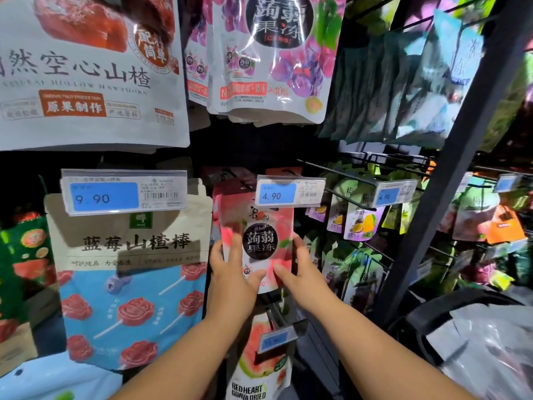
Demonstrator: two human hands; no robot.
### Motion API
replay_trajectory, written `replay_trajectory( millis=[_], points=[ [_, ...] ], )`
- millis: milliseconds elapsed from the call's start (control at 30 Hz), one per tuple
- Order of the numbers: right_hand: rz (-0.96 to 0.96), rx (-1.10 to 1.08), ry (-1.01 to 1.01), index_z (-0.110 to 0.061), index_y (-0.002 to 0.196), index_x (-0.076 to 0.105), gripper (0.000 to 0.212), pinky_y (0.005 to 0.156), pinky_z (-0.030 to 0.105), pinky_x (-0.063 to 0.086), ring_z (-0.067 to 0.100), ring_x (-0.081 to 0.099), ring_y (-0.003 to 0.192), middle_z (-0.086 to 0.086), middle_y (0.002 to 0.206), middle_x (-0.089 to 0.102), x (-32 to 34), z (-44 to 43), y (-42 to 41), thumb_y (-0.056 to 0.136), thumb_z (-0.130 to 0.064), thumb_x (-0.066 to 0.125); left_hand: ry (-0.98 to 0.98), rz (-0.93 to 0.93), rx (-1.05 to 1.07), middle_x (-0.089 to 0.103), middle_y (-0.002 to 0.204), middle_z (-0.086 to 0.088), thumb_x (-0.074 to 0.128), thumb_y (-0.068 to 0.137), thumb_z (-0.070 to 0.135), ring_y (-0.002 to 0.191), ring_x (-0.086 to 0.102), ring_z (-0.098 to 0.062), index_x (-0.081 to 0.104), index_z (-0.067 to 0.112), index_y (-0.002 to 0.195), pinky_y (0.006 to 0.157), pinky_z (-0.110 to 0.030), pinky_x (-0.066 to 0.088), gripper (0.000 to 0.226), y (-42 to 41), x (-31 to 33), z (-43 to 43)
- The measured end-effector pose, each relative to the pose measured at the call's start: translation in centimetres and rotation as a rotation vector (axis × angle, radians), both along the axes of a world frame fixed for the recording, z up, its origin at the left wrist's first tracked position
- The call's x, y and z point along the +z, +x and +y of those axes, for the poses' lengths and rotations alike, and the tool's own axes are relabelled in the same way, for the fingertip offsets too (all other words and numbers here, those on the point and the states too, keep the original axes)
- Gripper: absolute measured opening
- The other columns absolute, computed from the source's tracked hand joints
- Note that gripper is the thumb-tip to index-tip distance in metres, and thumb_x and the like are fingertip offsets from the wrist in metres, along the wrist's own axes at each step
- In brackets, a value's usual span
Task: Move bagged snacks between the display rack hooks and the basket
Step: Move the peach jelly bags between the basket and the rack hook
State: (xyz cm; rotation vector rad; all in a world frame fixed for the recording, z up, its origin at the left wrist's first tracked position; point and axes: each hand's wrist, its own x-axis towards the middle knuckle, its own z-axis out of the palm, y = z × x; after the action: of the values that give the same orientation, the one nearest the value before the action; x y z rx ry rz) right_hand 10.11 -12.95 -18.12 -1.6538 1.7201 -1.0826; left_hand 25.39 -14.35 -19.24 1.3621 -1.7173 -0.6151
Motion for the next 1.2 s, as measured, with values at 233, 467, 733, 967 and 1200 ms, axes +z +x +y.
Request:
replay_trajectory(
  millis=[233, 467, 733, 967, 1200],
  points=[
    [-0.018, 0.001, 0.01, -0.03, 0.155, 0.013, 0.075, 0.096, 0.021, 0.039, 0.006, 0.049, 0.125, -0.018, 0.133, 0.045, -0.6, -0.1, 0.1, 0.096, -0.028, 0.06, -0.069, -0.035, 0.011, -0.009, 0.158, -0.003, 0.063, 0.093, 0.022, 0.146, 0.016, -0.029, -0.004, 0.043, 0.152, 0.113, -0.04, 0.029, 0.091, 0.0, -1.6, 0.6],
    [-0.088, -0.025, 0.006, -0.038, 0.153, 0.018, 0.077, 0.112, 0.039, 0.039, 0.015, 0.045, 0.137, -0.003, 0.156, 0.037, -0.2, 2.1, -0.6, 0.091, -0.042, 0.063, -0.2, -0.167, 0.017, -0.019, 0.158, 0.008, 0.063, 0.092, 0.013, 0.149, -0.005, -0.018, 0.022, 0.025, 0.154, 0.118, -0.041, 0.016, 0.075, 0.5, -1.2, 3.3],
    [0.023, -0.152, -0.082, -0.028, 0.149, 0.035, 0.056, 0.101, 0.019, 0.034, 0.003, 0.043, 0.125, -0.006, 0.148, 0.042, 2.3, 9.3, -6.4, 0.098, -0.032, 0.057, -0.375, -0.377, -0.224, 0.053, 0.129, -0.008, 0.075, 0.081, 0.019, 0.123, 0.044, -0.031, 0.06, 0.015, 0.13, 0.104, -0.041, 0.033, 0.051, -4.1, 2.0, 4.2],
    [0.202, -0.447, -0.021, -0.023, 0.131, 0.056, 0.038, 0.09, 0.017, 0.041, 0.009, 0.053, 0.115, -0.003, 0.128, 0.055, 2.2, 19.2, -16.9, 0.094, -0.027, 0.064, -0.293, -0.393, -0.759, 0.053, 0.133, 0.007, 0.061, 0.093, 0.039, 0.13, 0.041, -0.018, 0.053, 0.028, 0.135, 0.107, -0.032, 0.033, 0.043, -16.7, 1.9, 9.4],
    [0.326, -0.718, 0.147, -0.022, 0.114, 0.068, 0.028, 0.085, 0.019, 0.041, 0.008, 0.055, 0.112, -0.009, 0.11, 0.058, 0.7, 30.5, -25.7, 0.087, -0.022, 0.074, -0.232, -0.395, -1.091, 0.045, 0.146, 0.012, 0.042, 0.083, 0.06, 0.14, 0.03, -0.01, 0.053, 0.034, 0.136, 0.115, -0.029, 0.02, 0.06, -23.9, -2.5, 16.0]
  ],
)
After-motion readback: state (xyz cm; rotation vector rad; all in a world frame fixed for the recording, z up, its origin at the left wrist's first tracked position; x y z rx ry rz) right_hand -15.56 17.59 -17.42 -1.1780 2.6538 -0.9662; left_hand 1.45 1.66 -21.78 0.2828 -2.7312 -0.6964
